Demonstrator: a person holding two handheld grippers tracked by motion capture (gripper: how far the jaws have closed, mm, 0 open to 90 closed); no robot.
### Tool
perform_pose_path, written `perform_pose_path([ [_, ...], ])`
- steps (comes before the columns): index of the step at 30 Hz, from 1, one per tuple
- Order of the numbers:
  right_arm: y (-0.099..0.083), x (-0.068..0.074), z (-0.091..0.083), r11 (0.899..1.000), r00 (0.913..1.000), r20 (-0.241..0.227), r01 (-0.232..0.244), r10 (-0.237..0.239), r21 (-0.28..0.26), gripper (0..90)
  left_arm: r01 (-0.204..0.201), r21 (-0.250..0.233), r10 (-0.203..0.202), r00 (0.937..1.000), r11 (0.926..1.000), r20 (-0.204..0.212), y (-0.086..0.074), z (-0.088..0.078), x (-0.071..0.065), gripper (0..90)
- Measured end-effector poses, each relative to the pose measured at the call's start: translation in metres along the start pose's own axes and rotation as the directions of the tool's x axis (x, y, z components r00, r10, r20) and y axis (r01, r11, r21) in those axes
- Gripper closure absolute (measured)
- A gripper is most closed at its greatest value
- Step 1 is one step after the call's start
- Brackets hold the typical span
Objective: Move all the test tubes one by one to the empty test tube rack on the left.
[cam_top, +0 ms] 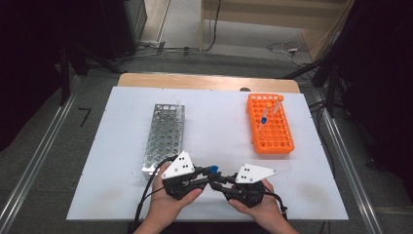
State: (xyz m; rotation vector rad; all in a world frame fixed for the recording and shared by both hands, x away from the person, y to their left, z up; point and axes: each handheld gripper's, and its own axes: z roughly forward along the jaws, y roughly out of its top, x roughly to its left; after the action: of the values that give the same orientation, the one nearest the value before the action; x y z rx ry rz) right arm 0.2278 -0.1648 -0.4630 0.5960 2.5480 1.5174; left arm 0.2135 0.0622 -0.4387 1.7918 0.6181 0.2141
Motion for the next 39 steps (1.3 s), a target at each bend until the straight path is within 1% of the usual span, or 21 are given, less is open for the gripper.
perform_pose_path([
  [1, -0.001, -0.001, 0.000, 1.000, 0.9999, -0.002, -0.010, 0.010, -0.002, 67.4, 0.001, -0.006, -0.002, 1.0000, 1.0000, -0.003, 0.000, -0.001, 0.001, 76.8],
  [3, -0.002, -0.004, -0.002, 1.000, 0.9995, -0.028, -0.014, 0.014, -0.019, 63.6, 0.007, -0.011, -0.007, 0.9999, 0.9999, -0.012, 0.000, -0.003, 0.003, 76.8],
  [4, -0.002, -0.005, -0.003, 1.000, 0.9994, -0.029, -0.020, 0.020, -0.018, 60.9, 0.006, -0.013, -0.007, 0.9998, 0.9999, -0.017, 0.000, -0.004, 0.004, 76.8],
  [6, -0.003, -0.008, -0.005, 0.999, 0.9994, -0.027, -0.022, 0.021, -0.032, 54.3, 0.021, -0.024, -0.021, 0.9995, 0.9995, -0.024, 0.001, -0.007, 0.007, 76.8],
  [8, -0.003, -0.010, -0.007, 0.999, 0.9994, -0.017, -0.029, 0.029, -0.041, 47.2, 0.021, -0.025, -0.022, 0.9991, 0.9995, -0.037, 0.001, -0.009, 0.010, 76.8],
  [9, -0.004, -0.012, -0.008, 0.998, 0.9994, -0.016, -0.032, 0.031, -0.044, 42.8, 0.027, -0.031, -0.028, 0.9988, 0.9992, -0.040, 0.002, -0.011, 0.011, 76.8],
  [14, -0.006, -0.019, -0.016, 0.998, 0.9988, 0.005, -0.049, 0.050, -0.038, 25.6, 0.032, -0.043, -0.035, 0.9973, 0.9986, -0.065, 0.004, -0.019, 0.020, 76.8],
  [17, -0.007, -0.025, -0.022, 0.997, 0.9982, 0.016, -0.057, 0.058, -0.042, 19.6, 0.036, -0.051, -0.040, 0.9960, 0.9981, -0.080, 0.006, -0.022, 0.025, 76.8],
  [20, -0.010, -0.031, -0.029, 0.996, 0.9971, 0.022, -0.071, 0.073, -0.051, 15.2, 0.036, -0.058, -0.041, 0.9946, 0.9977, -0.095, 0.009, -0.026, 0.030, 76.8],
  [24, -0.013, -0.039, -0.039, 0.996, 0.9955, 0.045, -0.081, 0.083, -0.041, 8.5, 0.042, -0.064, -0.050, 0.9918, 0.9970, -0.118, 0.013, -0.030, 0.038, 76.8],
  [25, -0.014, -0.041, -0.041, 0.995, 0.9947, 0.044, -0.092, 0.094, -0.044, 7.8, 0.043, -0.063, -0.050, 0.9914, 0.9971, -0.121, 0.014, -0.030, 0.040, 76.8],
  [28, -0.016, -0.046, -0.048, 0.993, 0.9938, 0.037, -0.103, 0.105, -0.050, 6.1, 0.043, -0.068, -0.051, 0.9896, 0.9968, -0.134, 0.018, -0.033, 0.046, 76.8],
  [31, -0.019, -0.049, -0.054, 0.993, 0.9935, 0.041, -0.104, 0.106, -0.051, 3.0, 0.044, -0.072, -0.055, 0.9868, 0.9964, -0.152, 0.021, -0.035, 0.054, 76.8],
  [36, -0.025, -0.053, -0.064, 0.993, 0.9920, 0.065, -0.106, 0.108, -0.043, 1.5, 0.056, -0.080, -0.069, 0.9822, 0.9952, -0.175, 0.025, -0.038, 0.066, 76.8],
  [38, -0.028, -0.054, -0.069, 0.992, 0.9902, 0.075, -0.115, 0.118, -0.044, 1.4, 0.053, -0.079, -0.067, 0.9798, 0.9955, -0.189, 0.026, -0.038, 0.071, 76.8],
  [39, -0.029, -0.056, -0.071, 0.993, 0.9901, 0.084, -0.109, 0.112, -0.044, 1.4, 0.053, -0.080, -0.067, 0.9786, 0.9954, -0.194, 0.027, -0.039, 0.073, 76.8],
])
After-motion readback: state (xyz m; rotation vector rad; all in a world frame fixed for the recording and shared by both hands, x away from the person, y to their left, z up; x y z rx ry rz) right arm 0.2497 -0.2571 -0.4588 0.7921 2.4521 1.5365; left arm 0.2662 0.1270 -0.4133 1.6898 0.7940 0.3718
